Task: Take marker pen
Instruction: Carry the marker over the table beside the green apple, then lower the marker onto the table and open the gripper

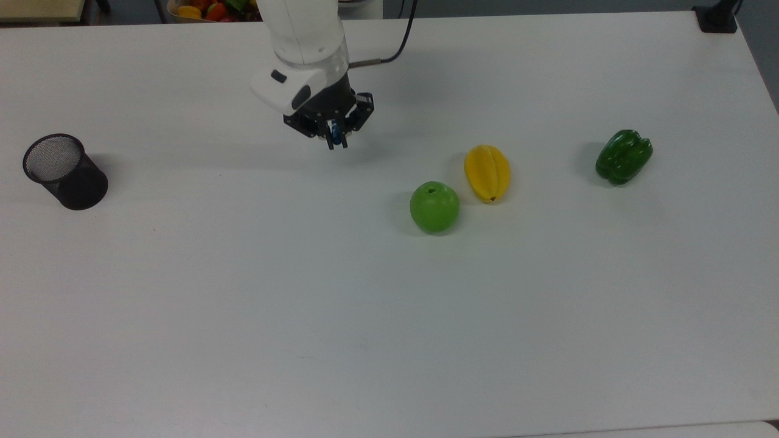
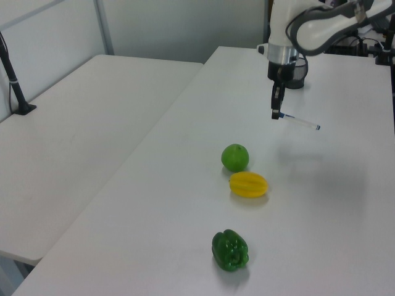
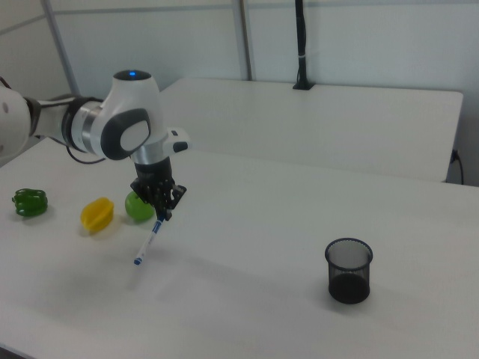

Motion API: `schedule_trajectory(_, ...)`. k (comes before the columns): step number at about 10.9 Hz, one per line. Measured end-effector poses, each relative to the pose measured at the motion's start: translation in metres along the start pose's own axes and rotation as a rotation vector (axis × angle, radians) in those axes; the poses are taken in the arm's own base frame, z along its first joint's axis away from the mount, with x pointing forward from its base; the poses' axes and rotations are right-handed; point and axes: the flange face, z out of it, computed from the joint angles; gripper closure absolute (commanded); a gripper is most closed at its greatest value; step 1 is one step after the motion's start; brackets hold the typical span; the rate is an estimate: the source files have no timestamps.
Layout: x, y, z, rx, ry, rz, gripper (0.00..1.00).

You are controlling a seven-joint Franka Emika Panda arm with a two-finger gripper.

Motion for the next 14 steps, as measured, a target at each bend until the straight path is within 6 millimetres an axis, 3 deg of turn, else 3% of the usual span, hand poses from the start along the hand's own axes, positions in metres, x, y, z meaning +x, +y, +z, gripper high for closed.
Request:
schedule_trajectory(3,0.007,-0.005,0.043,-0.018,0.050,-0.012,1.00)
schedule_trajectory(5,0.010,-0.022,0.065,-0.024,0.073,-0.003,1.00)
schedule_trajectory(8,0.011,-0.053,0.080,-0.008,0.076,0.018,1.00)
schedule_trajectory(10,0.012,-0.062,0.084,-0.001,0.077,0.027,0.99)
schedule_trajectory(11,0.012,-0.063,0.086,0.000,0.074,0.028,0.82)
schedule_trajectory(12,0.012,-0.062,0.088,0.000,0.072,0.031,0.52)
schedule_trajectory(13,0.012,-0.062,0.089,0.000,0.071,0.032,0.36)
schedule_trajectory(14,0.012,-0.062,0.089,0.000,0.070,0.033,0.26)
